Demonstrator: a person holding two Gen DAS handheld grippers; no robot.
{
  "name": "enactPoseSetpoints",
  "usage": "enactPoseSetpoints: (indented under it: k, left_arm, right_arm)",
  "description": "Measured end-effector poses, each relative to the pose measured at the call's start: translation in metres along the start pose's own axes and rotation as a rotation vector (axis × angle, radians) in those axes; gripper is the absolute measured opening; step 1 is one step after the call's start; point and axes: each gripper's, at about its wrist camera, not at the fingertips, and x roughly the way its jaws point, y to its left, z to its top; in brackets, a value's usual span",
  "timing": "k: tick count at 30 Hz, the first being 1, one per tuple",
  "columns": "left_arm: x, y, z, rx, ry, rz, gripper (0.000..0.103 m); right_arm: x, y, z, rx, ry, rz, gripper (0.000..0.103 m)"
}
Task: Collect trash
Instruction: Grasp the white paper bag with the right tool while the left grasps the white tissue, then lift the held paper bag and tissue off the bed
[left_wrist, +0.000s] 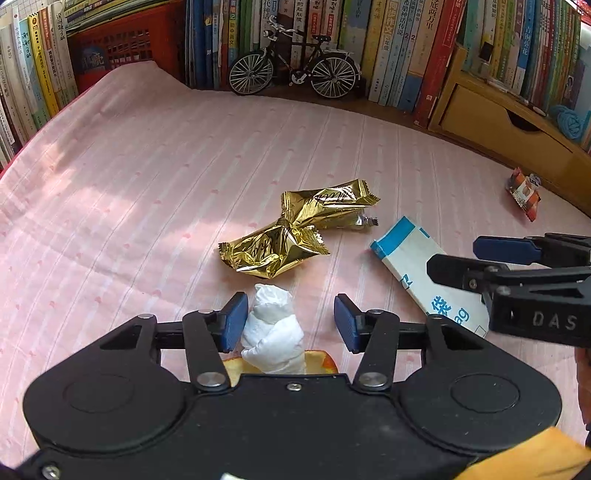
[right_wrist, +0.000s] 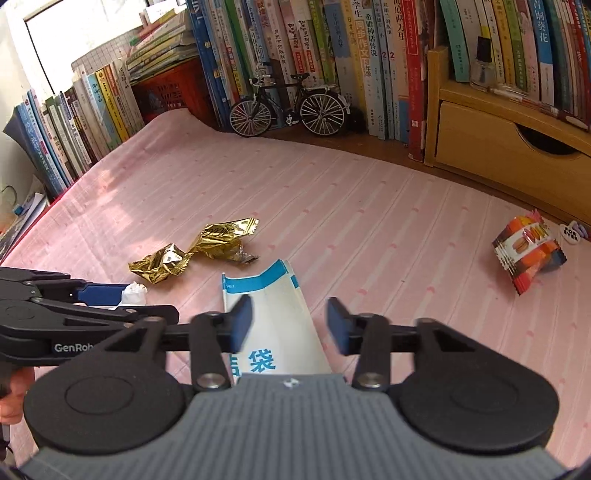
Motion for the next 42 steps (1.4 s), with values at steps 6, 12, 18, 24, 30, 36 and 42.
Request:
enactPoseSetpoints:
  k: [6,12,18,24,30,36,42]
  left_arm:
    - [-0.013,0.002,0.002,-0.013,-0.009,-0.026,0.02]
    - [-0.032,-0.001,0.0,0.007,-0.027,-0.03,0.019]
    - [-0.049,-0.007,-0.005,0.021,-0.022,-0.007,0.018]
    - [-0.063,-0.009,-0.016,0.046,-0.025,0.001,0.018]
    - [-0.073,-0.009,-0.024,0.019,-0.025,0.009,0.018]
    - [-0.081,-0.005,-0.028,0.006,-0.028,0.028,0.018]
    - [-0.09,-0.001,-0.032,-0.008,-0.029,0.036,0.018]
  right_arm:
    - [0.018,0.014,-0.011,-0.109,0.072,-0.04,0.08]
    - [-0.003,0.027,-0.01,-0.079,0.031,-0.017,0.036]
    - [-0.023,0.028,-0.009,-0.006,0.007,-0.034,0.006]
    - [-0.047,0.031,-0.019,0.056,-0.023,-0.061,0.024]
    - [-0.034,0.038,-0.025,0.059,0.015,-0.069,0.086]
    - [0.005,0.054,-0.033,0.076,0.112,-0.123,0.092]
    - [-0.01,0.067,-0.036,0.028,0.063,-0.127,0.044]
